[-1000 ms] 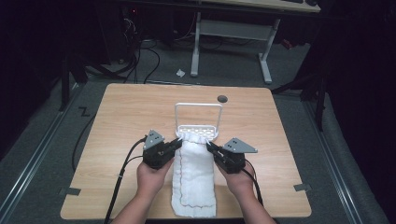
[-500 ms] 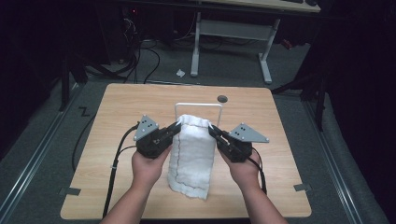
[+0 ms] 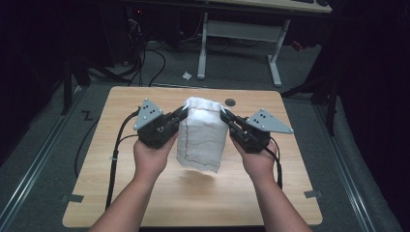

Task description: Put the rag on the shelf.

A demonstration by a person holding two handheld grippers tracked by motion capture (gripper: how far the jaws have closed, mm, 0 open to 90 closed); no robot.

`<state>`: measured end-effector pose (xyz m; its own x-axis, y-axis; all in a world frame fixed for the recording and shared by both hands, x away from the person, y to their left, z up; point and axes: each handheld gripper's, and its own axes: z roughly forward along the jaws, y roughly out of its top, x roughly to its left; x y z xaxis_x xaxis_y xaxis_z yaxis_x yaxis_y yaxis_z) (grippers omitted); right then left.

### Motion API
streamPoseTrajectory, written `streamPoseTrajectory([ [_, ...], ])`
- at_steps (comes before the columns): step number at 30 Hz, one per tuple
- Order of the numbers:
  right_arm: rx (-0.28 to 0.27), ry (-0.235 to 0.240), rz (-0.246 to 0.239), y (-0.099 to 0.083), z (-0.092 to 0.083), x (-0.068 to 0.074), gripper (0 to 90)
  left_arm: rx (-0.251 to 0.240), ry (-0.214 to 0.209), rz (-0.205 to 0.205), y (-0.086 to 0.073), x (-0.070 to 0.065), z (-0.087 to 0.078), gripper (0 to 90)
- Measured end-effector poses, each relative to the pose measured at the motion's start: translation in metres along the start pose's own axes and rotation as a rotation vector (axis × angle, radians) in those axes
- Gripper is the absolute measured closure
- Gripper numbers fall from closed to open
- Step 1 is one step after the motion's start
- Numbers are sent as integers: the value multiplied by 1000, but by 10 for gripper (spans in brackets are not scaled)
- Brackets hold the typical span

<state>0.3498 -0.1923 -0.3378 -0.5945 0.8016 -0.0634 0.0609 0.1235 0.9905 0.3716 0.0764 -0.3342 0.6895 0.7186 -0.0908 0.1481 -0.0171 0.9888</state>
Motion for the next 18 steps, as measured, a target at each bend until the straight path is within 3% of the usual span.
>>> streamPoseTrajectory([
  [2, -12, -2, -10, 7, -1, -1, 860, -9, 0, 15, 7, -1, 0, 854],
  [10, -33, 2, -8, 26, 0, -9, 860, -25, -11, -2, 18, 3, 5, 854],
  [18, -27, -26, -17, 37, 11, -16, 860, -32, 15, 5, 27, 11, 19, 854],
])
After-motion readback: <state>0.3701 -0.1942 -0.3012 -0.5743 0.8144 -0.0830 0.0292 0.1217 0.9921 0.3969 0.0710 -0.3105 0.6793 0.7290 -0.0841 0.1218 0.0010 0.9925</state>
